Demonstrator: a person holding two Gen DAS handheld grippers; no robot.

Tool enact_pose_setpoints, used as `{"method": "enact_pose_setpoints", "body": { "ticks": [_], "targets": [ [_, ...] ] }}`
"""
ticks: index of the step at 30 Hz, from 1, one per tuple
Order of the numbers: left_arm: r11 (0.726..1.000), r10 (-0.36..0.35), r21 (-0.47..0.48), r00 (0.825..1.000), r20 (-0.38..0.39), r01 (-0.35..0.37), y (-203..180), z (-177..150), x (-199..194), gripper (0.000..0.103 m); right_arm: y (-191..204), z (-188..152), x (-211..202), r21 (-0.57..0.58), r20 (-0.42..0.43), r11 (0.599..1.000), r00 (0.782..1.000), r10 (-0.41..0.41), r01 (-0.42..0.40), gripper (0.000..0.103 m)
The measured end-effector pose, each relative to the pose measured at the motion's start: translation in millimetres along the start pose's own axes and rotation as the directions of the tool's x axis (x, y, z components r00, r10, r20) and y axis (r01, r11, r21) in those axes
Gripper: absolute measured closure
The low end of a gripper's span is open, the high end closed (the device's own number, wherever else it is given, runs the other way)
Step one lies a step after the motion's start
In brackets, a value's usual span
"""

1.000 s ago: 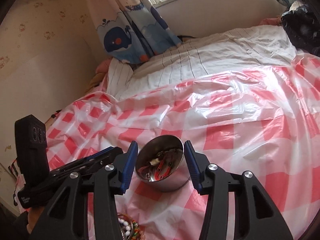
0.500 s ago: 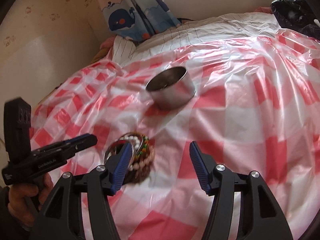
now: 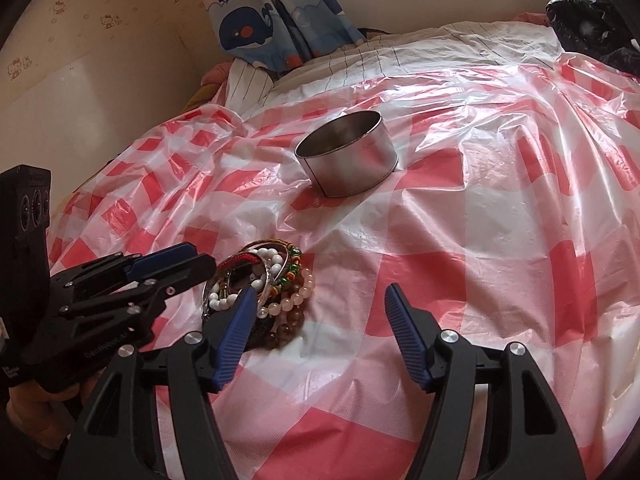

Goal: Organize jewelry

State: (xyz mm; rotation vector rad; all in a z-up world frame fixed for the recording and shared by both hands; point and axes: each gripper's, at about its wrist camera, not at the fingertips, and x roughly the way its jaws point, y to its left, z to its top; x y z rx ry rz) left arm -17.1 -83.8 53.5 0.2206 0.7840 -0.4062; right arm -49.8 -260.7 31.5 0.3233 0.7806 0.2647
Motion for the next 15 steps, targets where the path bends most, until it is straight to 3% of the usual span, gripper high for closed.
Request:
{"method": "enact_pose_setpoints", "body": {
  "ticks": [8, 10, 12, 15],
  "targets": [
    [0.986, 0.054, 0.157, 0.998, -0.033, -0.048, -19, 3, 22, 0.077, -6, 2, 0, 0.036, 0.003, 0.999, 1.0, 0.004, -0.004, 0.036],
    [0.98, 0.075, 0.189, 0.997, -0.022, -0.07, -23, 3, 21, 0.091, -7, 2, 1, 0.04, 0.003, 0.999, 1.0, 0.006, -0.006, 0.036],
    [0.983, 0.06, 0.172, 0.998, -0.016, -0.056, -20, 4, 18, 0.099, -6, 2, 1, 0.042, 0.004, 0.999, 1.0, 0.007, -0.008, 0.035],
    [0.992, 0.025, 0.12, 1.0, 0.004, -0.025, -13, 6, 10, 0.1, -6, 2, 1, 0.04, 0.003, 0.999, 1.0, 0.009, -0.009, 0.035]
  ]
}}
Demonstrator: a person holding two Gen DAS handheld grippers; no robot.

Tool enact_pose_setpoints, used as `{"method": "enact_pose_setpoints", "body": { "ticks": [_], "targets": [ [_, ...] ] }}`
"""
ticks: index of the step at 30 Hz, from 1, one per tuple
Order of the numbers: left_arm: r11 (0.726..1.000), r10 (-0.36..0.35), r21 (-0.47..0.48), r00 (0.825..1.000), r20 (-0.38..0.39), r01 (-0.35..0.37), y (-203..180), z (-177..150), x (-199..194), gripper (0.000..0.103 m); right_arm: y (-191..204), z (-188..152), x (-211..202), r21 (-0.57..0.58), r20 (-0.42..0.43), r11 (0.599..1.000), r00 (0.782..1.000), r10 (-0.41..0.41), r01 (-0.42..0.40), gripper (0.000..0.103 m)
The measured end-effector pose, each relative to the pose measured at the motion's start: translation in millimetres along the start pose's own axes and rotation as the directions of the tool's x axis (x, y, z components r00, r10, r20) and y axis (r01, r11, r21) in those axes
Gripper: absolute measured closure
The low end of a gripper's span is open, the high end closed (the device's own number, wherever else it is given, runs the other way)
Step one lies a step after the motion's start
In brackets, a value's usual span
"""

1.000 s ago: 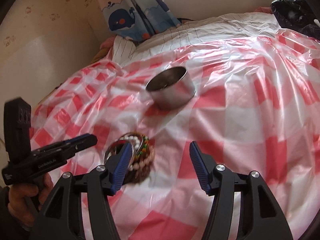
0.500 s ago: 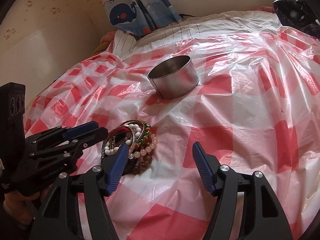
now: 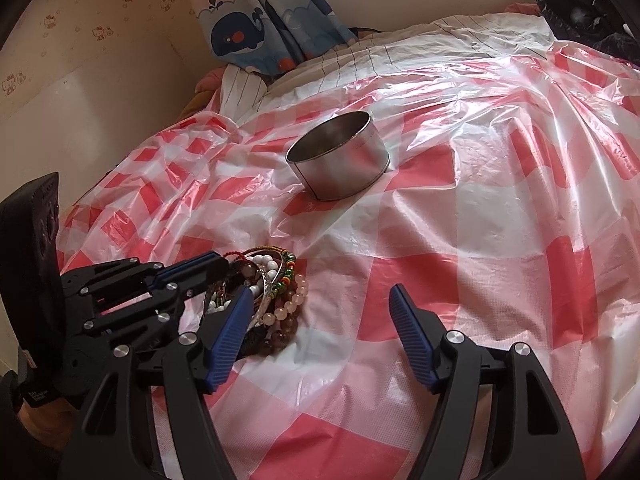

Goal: Organize jewelry

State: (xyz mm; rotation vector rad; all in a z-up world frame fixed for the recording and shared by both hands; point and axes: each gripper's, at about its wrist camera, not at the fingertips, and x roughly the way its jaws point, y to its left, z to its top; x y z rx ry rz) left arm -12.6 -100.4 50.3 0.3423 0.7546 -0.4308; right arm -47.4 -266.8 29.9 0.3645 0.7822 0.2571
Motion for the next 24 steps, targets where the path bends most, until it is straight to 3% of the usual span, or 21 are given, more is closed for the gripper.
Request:
{"method": "enact_pose_setpoints", "body": {
  "ticks": [4, 13, 18, 24],
  "targets": [
    [0.983, -0.116, -0.135, 0.992, 0.052, 0.122, 19, 1, -13, 0.1, 2, 1, 1, -0.005, -0.003, 1.0, 1.0, 0.003, -0.003, 0.035],
    [0.91, -0.209, -0.313, 0.954, 0.215, 0.27, 57, 3, -42, 0.1, 26, -2, 5, -0.117, -0.015, 0.993, 1.0, 0.018, -0.019, 0.035],
    [0.882, -0.24, -0.32, 0.914, 0.327, 0.346, 65, 7, -64, 0.1, 33, -4, 7, -0.154, -0.024, 0.988, 0.999, 0.028, -0.031, 0.035],
    [0.879, -0.231, -0.331, 0.914, 0.332, 0.342, 67, 8, -67, 0.1, 37, -4, 11, -0.164, -0.043, 0.985, 0.998, 0.05, -0.057, 0.035]
  ]
}}
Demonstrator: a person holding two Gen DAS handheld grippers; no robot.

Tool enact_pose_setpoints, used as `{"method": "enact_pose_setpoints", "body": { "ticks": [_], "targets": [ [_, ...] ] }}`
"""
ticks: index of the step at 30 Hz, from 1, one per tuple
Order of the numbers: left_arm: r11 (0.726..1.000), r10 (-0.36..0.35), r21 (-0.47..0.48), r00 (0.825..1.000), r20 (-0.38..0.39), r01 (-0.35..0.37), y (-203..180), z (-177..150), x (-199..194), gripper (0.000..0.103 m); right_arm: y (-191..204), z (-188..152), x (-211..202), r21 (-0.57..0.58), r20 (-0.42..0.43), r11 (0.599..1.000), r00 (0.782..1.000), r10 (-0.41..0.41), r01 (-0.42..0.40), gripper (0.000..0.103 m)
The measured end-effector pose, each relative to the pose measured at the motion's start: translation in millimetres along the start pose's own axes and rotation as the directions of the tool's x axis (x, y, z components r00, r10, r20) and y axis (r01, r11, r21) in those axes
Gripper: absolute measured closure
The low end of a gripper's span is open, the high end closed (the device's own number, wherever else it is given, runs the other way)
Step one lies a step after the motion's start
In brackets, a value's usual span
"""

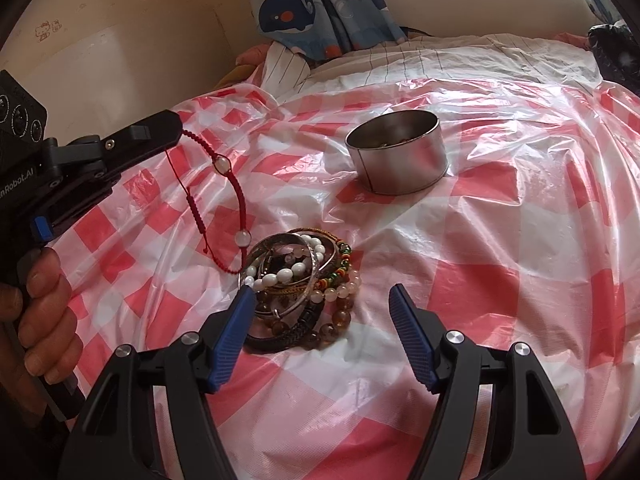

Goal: Organize jewelry

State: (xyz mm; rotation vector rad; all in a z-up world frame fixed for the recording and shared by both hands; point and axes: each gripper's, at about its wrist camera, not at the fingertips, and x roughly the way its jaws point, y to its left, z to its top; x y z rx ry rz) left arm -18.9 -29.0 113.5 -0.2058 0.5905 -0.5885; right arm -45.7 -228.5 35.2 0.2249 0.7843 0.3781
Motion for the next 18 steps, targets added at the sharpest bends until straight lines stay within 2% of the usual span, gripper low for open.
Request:
{"method": "enact_pose_setpoints", "body": {
  "ticks": [1, 3, 5, 13, 14, 15, 17, 18],
  "targets": [
    [1.0, 0.001, 0.001, 1.0, 0.003, -0.001, 0, 0, 0, 0.1, 1, 1, 1, -0.004, -0.002, 1.0, 1.0, 0.005, -0.005, 0.036],
    [1.0, 0.01, 0.003, 1.0, 0.01, -0.01, -1, 1, -2, 0.099, 5, 4, 4, -0.019, -0.01, 1.0, 1.0, 0.024, -0.024, 0.048],
    [1.0, 0.014, -0.004, 1.0, 0.014, -0.014, 2, 2, -3, 0.099, 9, 8, 8, -0.03, -0.018, 0.999, 0.999, 0.03, -0.03, 0.053],
    [1.0, 0.026, -0.009, 1.0, 0.017, -0.025, 5, 3, -4, 0.099, 6, 17, 24, -0.022, -0.045, 1.0, 0.999, -0.001, 0.0, 0.063],
    [1.0, 0.027, -0.01, 0.999, 0.017, -0.026, 5, 3, -4, 0.099, 5, 17, 26, -0.018, -0.052, 1.0, 0.999, -0.001, 0.0, 0.067],
    [1.0, 0.026, -0.011, 1.0, 0.017, -0.026, 5, 3, -4, 0.099, 4, 17, 29, -0.017, -0.065, 1.0, 0.998, 0.002, -0.003, 0.077],
    [1.0, 0.026, -0.012, 1.0, 0.016, -0.026, 5, 3, -3, 0.099, 6, 17, 31, -0.028, -0.076, 1.0, 0.997, 0.007, -0.009, 0.087],
    [1.0, 0.028, -0.011, 0.999, 0.015, -0.028, 4, 3, -3, 0.099, 6, 17, 29, -0.032, -0.071, 0.999, 0.997, 0.009, -0.012, 0.096]
  ]
}}
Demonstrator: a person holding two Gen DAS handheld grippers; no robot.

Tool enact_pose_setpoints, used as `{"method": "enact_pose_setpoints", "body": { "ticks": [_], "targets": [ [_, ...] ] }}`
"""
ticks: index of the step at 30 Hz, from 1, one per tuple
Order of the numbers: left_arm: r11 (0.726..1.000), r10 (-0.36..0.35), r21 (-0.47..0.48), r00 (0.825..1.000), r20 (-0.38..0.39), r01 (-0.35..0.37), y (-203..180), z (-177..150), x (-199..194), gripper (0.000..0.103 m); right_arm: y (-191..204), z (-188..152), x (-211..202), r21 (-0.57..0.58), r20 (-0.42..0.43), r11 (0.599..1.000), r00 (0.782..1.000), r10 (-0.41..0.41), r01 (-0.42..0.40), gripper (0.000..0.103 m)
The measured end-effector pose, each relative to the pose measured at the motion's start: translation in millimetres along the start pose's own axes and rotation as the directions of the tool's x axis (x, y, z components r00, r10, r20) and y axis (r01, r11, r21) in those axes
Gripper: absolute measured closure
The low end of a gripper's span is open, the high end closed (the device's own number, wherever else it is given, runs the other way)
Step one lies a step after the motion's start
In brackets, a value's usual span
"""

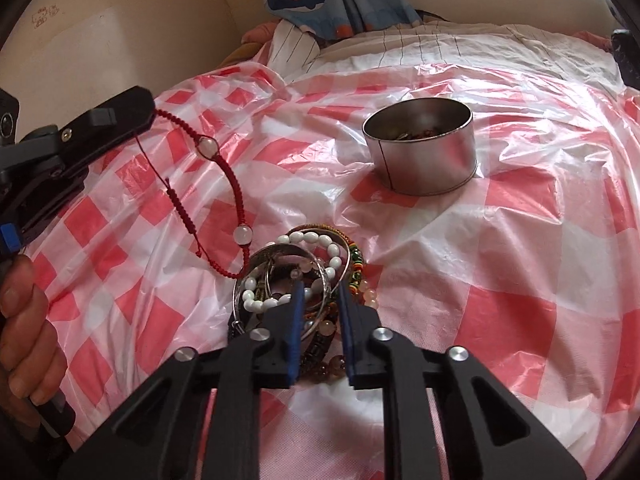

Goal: Organize jewelry

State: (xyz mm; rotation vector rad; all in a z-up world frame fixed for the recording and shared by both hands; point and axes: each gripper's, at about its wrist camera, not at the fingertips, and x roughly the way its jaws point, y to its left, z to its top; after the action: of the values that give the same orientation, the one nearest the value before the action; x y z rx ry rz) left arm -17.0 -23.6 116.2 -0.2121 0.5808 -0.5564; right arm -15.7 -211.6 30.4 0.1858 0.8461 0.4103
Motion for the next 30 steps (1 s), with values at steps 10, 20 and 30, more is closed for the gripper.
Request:
{"method": "enact_pose_setpoints", "body": {
  "ticks": [10, 20, 30],
  "targets": [
    [1.0, 0.006, -0.001, 1.0, -0.004, -0.006, 3, 1, 1, 0.099, -16, 0, -41, 0.106, 0.102, 0.99, 0.992, 0.081, -0.091, 0.097],
    [0.999, 0.028, 0.031, 0.999, -0.015, -0.028, -4, 0, 6, 0.099, -29, 0, -54, 0.16, 0.141, 0.981, 0.986, 0.091, -0.114, 0.097],
    [0.993, 0.073, 0.098, 0.997, -0.009, -0.071, -15, -2, 6, 0.099, -39, -1, -53, 0.19, 0.142, 0.978, 0.988, 0.062, -0.089, 0.097]
  ]
}}
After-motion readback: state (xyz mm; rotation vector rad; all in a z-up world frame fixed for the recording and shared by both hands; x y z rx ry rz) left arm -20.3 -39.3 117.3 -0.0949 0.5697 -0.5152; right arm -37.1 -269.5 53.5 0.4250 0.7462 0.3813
